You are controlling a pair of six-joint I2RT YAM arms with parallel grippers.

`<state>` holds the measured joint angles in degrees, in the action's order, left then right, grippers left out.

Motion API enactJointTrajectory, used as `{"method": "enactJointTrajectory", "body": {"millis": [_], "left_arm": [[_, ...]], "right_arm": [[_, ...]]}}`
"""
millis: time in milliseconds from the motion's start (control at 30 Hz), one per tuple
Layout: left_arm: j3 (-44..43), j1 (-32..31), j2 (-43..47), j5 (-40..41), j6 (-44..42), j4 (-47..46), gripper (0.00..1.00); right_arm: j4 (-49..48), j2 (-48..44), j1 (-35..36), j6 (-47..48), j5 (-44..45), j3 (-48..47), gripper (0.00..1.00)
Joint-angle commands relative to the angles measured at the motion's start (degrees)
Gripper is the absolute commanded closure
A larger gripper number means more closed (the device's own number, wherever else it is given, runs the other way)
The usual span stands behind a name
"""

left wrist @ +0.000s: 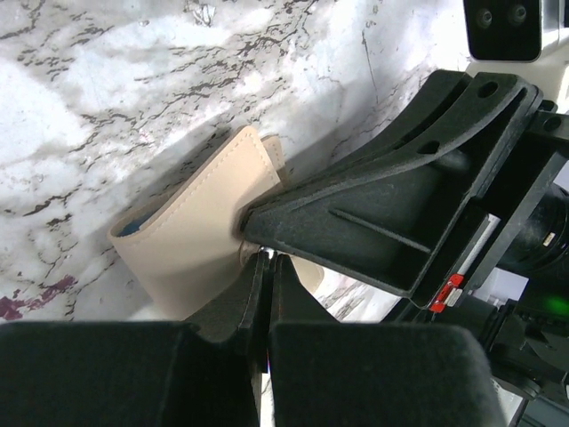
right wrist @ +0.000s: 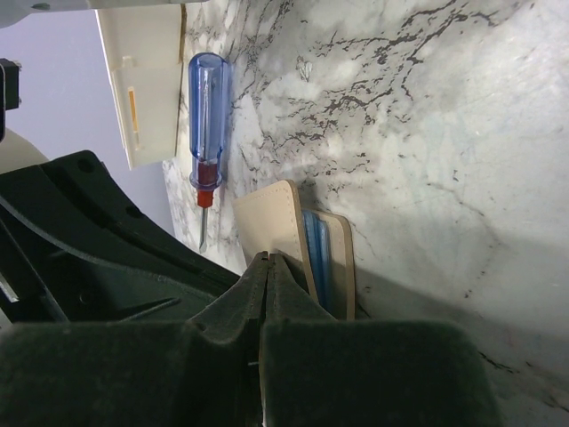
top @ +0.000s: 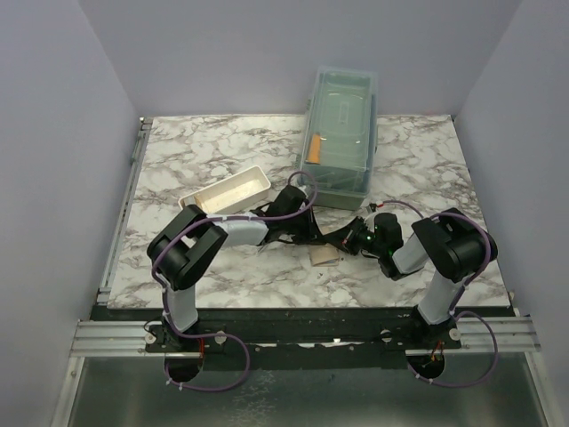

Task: Put the credit cards into the card holder
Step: Close the card holder at the center of the board.

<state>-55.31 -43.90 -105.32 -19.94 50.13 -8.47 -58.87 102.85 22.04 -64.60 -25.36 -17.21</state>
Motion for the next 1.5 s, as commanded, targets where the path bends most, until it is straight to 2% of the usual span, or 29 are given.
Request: {"method": "enactJointTrajectory", "body": {"millis": [0,133,533,1067,1300,1467], "left_arm": [[-2.18,-0.13,-1.84,-0.1,0.06,-0.59,1.0],[-3.54,-0.29,-2.92,1.36,0.23,0.88,1.0],[-9.41,-2.99,-9.07,10.77,0.95,16.09,1.0],[-23.26,-4.44,-24.21,25.59,1.51,34.05,1.0],[-27.1,-5.76,-28.75,29.24,3.18,39.62,1.0],[-31.09,-5.63,-33.87,27.6,3.13,43.39,1.0]], "right_arm": [[17.75,4.96,0.43,5.1,4.27,2.42,1.0],[17.43,5.26,0.46,5.34,3.92,2.36,1.0],[16.77,4.21,0.46,5.44,4.18,3.41,1.0],[14.99,3.49,0.45,5.27,4.37,4.72,1.0],[15.17,1.37,0.52,5.49,4.81,5.73,1.0],[16.49,-1.68,0.55,5.67,5.4,6.79,1.0]]}}
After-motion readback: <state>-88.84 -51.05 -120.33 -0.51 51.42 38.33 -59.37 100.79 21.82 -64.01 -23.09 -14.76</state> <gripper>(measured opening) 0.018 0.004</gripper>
